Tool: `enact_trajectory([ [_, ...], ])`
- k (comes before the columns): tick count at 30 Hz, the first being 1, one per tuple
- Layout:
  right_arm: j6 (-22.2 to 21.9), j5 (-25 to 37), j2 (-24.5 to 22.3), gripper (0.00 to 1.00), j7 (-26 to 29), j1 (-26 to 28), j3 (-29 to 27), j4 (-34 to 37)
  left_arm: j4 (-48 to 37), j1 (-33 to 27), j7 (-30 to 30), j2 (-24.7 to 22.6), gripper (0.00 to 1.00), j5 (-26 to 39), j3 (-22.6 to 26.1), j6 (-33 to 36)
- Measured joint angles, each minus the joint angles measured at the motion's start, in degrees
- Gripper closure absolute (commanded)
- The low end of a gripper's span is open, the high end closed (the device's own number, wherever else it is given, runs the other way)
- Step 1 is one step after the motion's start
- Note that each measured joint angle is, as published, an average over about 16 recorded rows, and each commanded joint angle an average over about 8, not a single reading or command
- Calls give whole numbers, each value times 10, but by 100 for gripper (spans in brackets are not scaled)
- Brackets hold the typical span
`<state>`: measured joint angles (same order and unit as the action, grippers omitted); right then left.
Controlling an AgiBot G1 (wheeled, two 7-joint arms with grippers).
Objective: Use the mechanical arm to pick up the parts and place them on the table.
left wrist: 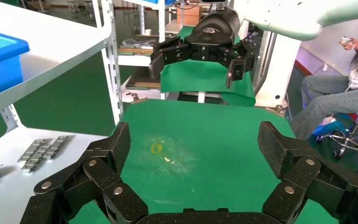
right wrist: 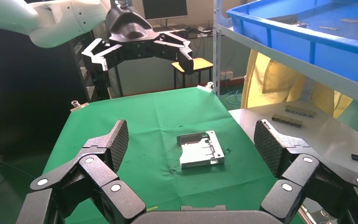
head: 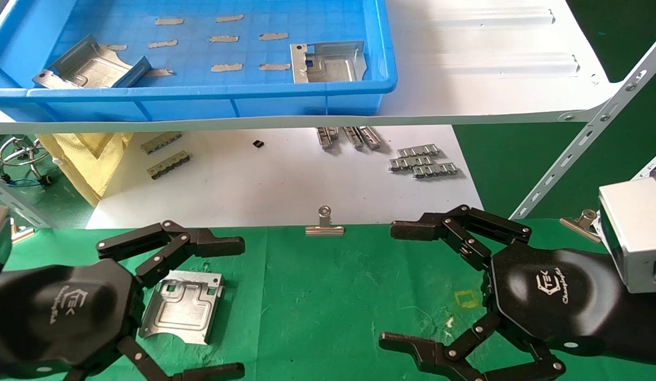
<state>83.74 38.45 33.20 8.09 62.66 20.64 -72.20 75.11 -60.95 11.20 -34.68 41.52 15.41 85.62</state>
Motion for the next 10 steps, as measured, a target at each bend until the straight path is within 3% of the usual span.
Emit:
enact_trajectory([
  [10, 0, 0, 0, 0, 0, 0, 0, 0, 3, 2, 1, 1, 0, -1, -1, -1],
])
